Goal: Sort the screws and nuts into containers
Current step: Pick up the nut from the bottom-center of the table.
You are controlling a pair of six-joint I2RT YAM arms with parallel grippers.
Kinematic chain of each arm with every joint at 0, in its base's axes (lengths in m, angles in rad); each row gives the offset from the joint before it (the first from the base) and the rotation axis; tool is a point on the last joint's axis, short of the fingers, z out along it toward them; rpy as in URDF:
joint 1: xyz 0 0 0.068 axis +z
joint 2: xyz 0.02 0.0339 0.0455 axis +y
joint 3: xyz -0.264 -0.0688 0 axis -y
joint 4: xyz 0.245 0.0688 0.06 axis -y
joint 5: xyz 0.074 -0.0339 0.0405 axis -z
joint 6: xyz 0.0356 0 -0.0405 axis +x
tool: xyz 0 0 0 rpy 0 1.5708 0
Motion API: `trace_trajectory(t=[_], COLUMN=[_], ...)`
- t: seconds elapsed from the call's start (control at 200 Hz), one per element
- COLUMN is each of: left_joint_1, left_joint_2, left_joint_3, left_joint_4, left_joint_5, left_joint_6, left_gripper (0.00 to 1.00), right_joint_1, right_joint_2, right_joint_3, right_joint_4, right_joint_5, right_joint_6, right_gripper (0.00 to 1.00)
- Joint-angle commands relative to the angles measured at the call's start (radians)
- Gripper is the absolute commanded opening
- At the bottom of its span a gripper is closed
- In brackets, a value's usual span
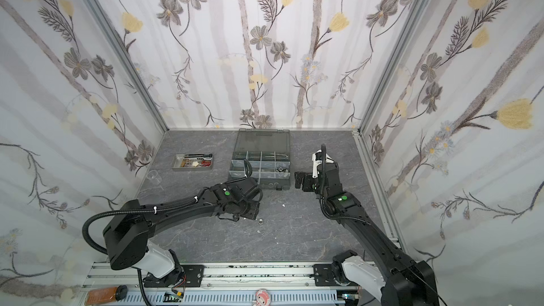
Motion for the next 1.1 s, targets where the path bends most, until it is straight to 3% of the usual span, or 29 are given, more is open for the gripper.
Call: trace_trajectory(t=[0.0,0.385,1.094], left_joint_1=[-0.014,-0.089,-0.110], left_joint_2=[0.024,0.132,0.244], left_joint_3=[0.008,0.041,0.064], left_joint_4=[0.016,0.024,0.030], left_joint_5=[-0.016,-0.008,-0.012], left_joint_6=[-0.052,-0.092,-0.122], left_gripper=[0.59,0.58,0.48], right_joint_1=[-0.011,-0.031,-0.035], right_joint_2=[0.002,-0.006,-0.020], right_joint_3=[-0.006,-0.025,-0.034], right_joint_4=[0.046,0.058,0.064], right_joint_5=[-0.033,-0.057,-0.065], right_joint_6=[0.013,0.022,0.025], right_gripper=[1.00,1.00,1.00])
